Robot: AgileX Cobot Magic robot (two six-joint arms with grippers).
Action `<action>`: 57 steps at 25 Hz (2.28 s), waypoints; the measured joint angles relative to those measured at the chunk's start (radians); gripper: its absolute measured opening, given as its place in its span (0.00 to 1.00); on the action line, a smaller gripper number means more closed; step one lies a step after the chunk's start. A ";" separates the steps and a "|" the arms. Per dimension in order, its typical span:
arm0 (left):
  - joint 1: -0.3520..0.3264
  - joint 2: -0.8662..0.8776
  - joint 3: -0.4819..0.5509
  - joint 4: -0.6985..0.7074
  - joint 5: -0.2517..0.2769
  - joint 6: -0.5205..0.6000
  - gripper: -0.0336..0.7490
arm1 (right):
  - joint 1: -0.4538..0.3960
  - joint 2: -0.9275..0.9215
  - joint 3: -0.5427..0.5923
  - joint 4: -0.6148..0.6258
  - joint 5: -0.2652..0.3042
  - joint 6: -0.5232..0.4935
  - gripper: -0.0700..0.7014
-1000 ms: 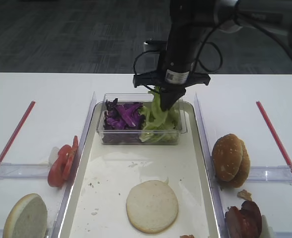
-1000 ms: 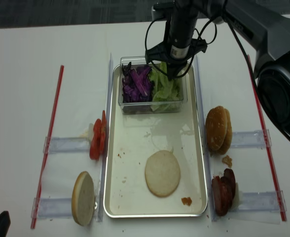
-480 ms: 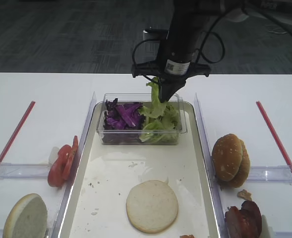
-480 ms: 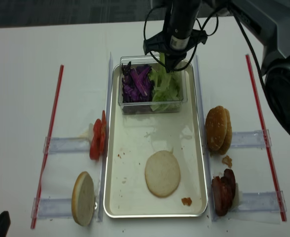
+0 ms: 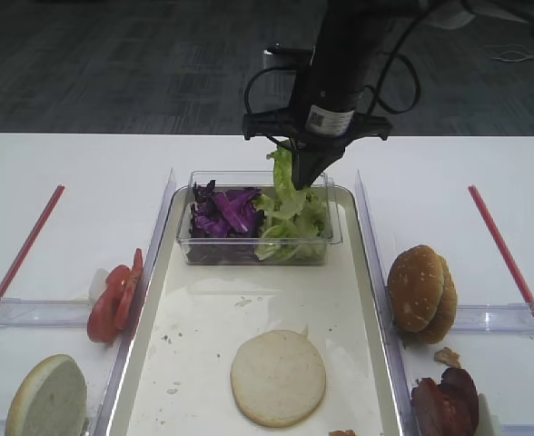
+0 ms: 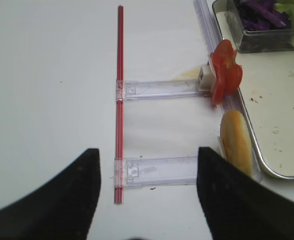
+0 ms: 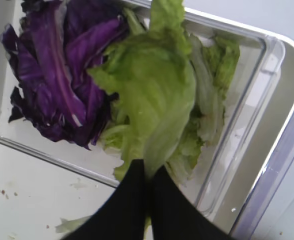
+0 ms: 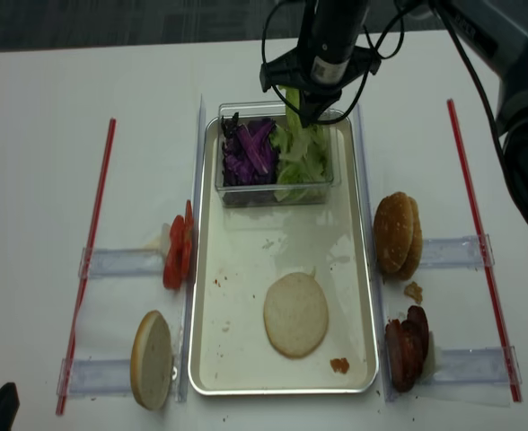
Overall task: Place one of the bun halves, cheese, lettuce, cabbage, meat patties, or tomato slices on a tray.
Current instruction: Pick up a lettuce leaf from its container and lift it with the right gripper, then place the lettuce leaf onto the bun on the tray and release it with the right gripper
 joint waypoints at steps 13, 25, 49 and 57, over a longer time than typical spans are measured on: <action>0.000 0.000 0.000 0.000 0.000 0.000 0.55 | 0.108 -0.125 0.250 -0.039 -0.004 -0.060 0.17; 0.000 0.000 0.000 0.000 0.000 0.000 0.55 | 0.230 -0.229 0.437 -0.033 -0.052 -0.069 0.17; 0.000 0.000 0.000 0.000 0.000 0.000 0.55 | 0.335 -0.348 0.778 0.084 -0.326 -0.129 0.17; 0.000 0.000 0.000 0.000 0.000 0.000 0.55 | 0.346 -0.350 0.778 0.033 -0.340 -0.099 0.17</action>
